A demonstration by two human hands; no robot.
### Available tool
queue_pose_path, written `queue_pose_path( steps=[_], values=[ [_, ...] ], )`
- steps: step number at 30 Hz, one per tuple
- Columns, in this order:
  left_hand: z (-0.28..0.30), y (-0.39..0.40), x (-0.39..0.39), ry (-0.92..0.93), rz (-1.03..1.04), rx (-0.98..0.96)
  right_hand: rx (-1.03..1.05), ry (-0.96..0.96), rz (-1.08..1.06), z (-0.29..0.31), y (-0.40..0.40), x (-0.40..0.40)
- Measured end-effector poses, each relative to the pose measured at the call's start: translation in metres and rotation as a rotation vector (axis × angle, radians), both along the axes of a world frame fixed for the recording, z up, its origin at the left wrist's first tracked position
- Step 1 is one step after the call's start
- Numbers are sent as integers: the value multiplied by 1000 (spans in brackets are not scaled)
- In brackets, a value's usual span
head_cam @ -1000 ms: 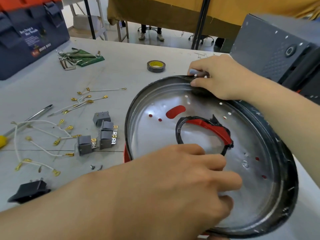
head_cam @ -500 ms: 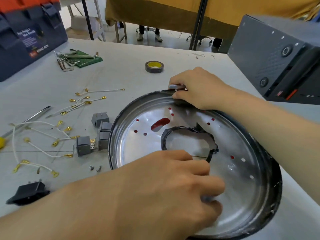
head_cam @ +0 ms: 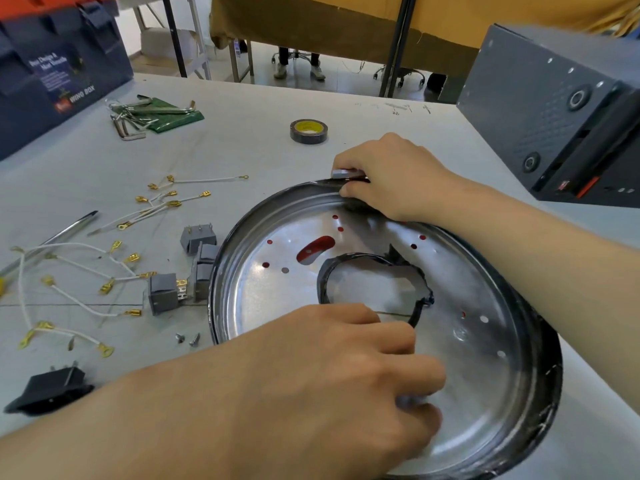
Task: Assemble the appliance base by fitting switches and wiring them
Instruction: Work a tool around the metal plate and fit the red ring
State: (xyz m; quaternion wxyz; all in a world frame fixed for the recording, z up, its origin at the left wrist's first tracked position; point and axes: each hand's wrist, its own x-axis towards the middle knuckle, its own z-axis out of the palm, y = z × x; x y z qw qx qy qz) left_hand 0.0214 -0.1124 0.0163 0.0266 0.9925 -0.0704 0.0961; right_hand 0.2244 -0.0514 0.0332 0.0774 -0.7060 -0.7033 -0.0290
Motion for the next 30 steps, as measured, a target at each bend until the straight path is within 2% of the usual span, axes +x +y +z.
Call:
queue_pose_path(
  steps=[13, 30],
  values=[
    [-2, -1, 1, 0, 16, -33, 1, -9, -2, 0, -2, 0],
    [-4, 5, 0, 31, -29, -28, 105, -75, -3, -10, -4, 1]
  ],
)
